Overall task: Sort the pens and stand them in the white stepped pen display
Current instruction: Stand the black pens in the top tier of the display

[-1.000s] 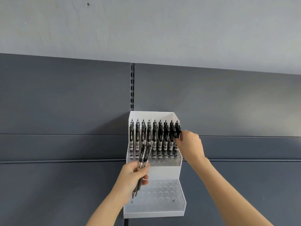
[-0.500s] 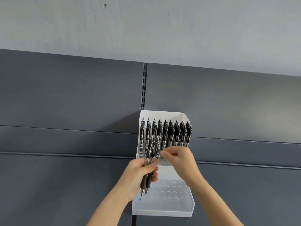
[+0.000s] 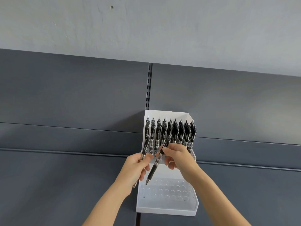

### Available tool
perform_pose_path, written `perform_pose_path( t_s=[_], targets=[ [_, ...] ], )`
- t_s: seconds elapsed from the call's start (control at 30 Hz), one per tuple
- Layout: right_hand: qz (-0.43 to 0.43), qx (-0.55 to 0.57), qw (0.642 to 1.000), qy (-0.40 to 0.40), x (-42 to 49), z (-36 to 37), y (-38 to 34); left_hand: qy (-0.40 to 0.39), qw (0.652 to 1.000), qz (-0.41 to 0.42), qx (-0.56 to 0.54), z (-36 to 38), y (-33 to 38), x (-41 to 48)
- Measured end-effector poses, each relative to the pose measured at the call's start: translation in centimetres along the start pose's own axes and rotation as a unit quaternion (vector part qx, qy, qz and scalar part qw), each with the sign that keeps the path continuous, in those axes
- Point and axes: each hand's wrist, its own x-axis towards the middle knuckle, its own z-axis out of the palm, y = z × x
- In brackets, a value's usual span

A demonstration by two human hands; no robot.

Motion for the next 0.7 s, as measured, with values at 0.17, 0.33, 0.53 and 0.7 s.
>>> perform_pose_path(
  t_s=[0.17, 0.33, 0.53, 0.7],
  targets=[
    [0.009, 0.081, 0.997, 0.006, -0.1, 0.8, -0.2, 0.005, 1.0, -0.02, -0.023, 0.5, -0.2, 0.1],
    [-0.053, -0.055, 0.996, 0.048, 0.4, 0.9, -0.1, 0.021, 0.999, 0.013, -0.034, -0.1, 0.0, 0.3],
    [-0.088, -0.12, 0.984, 0.094, 1.0, 0.4, -1.7, 0.122, 0.983, 0.134, 0.001, -0.8, 0.9, 1.1],
    [-0.118, -0.185, 0.962, 0.159, 2.1, 0.2, -2.9, 0.167, 0.969, 0.178, -0.047, -1.4, 2.5, 2.4]
  ],
)
